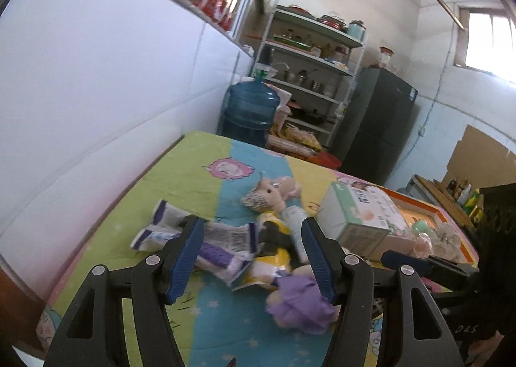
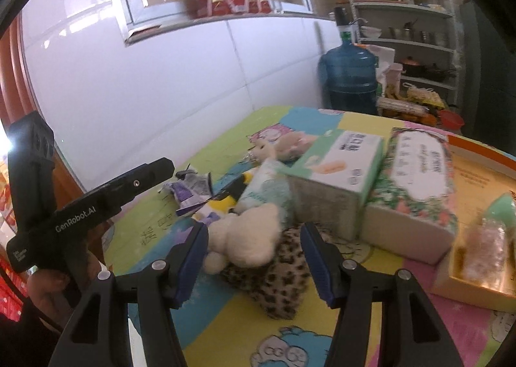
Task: Organize soft objects
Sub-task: 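Move the left tool to the purple-white snack wrapper while the right tool approaches the white plush bear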
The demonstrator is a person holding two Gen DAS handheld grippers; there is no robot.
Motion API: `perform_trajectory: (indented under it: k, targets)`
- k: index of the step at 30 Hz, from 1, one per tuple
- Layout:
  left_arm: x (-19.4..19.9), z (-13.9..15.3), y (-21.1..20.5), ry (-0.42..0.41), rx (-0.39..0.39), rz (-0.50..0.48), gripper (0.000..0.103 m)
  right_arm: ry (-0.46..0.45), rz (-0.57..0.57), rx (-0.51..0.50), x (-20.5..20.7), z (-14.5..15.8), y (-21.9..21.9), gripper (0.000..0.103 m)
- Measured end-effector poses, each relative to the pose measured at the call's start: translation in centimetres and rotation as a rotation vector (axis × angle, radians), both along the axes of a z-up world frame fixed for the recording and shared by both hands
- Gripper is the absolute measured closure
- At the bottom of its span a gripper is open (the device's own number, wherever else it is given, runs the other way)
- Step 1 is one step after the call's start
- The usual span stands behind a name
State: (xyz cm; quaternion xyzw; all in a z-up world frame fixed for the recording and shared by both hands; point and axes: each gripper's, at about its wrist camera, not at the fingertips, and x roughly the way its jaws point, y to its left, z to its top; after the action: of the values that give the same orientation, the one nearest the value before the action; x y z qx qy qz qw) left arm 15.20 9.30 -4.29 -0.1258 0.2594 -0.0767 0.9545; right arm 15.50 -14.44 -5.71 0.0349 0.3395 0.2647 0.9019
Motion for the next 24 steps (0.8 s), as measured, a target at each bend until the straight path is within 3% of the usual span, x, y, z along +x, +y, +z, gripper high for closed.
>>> perform_trajectory:
  k: [19,20,21,24]
  targets:
    - [0.8,-2.1,2.7,0.037,-0.044,0.025,0.038,0.108,0.042,0.055,2.3,-2.9,2.1,0.043]
    - [0.8,-2.2,2.7,0.039,-0.046,0.024,0.038,0.107,0.047,0.060,2.2,-2.8,2.1,0.046]
    - [0.9,-2.2,2.8,0.041,-0.046,0.025,0.038,0.106,0.053,0.065,2.1,-2.8,2.3,0.054]
    - [0.9,-2.4,2.8,0.046,-0.046,0.030,0.038,0.088,0.054,0.083,1.6,-2.4,2.0,0.060]
